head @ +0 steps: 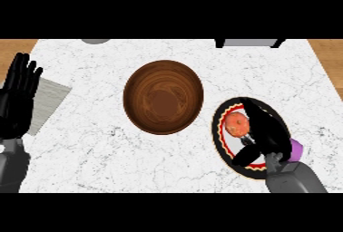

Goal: Pick the squash from the plate and place it in the bowl

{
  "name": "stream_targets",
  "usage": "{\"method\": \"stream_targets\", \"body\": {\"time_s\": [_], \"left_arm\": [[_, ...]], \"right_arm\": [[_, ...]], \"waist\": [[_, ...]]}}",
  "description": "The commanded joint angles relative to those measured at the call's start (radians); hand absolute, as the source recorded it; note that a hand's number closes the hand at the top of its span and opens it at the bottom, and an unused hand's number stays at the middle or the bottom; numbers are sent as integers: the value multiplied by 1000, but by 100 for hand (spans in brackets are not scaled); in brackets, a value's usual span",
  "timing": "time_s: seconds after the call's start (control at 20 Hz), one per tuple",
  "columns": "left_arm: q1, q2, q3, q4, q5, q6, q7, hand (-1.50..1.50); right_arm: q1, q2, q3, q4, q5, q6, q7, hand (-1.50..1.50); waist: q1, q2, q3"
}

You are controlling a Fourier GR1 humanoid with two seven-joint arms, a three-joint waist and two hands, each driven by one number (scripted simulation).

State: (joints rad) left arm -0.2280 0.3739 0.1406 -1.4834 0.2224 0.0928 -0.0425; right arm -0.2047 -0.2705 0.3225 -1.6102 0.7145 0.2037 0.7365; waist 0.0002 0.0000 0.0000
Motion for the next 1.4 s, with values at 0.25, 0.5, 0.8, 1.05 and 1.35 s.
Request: {"method": "stream_targets", "body": {"time_s": [0.25,0.5,0.8,1.05,1.35], "left_arm": [[24,-28,26,-74,-26,-11,53,0],[15,-51,4,-126,-73,18,91,0],[-21,-25,93,32,-44,-85,-9,0],[5,-68,65,-53,-60,-52,48,0],[4,-23,112,-44,-34,-111,49,0]], "right_arm": [[-42,15,-83,100,42,62,-84,-150],[-64,72,-92,270,98,-30,-165,-150],[-71,133,-103,255,134,9,-137,-150],[-116,156,-145,380,155,-20,-153,-150],[-96,93,-194,489,169,-79,-287,-150]], "waist": [[2,0,0],[5,0,0],[0,0,0],[3,0,0],[4,0,0]]}}
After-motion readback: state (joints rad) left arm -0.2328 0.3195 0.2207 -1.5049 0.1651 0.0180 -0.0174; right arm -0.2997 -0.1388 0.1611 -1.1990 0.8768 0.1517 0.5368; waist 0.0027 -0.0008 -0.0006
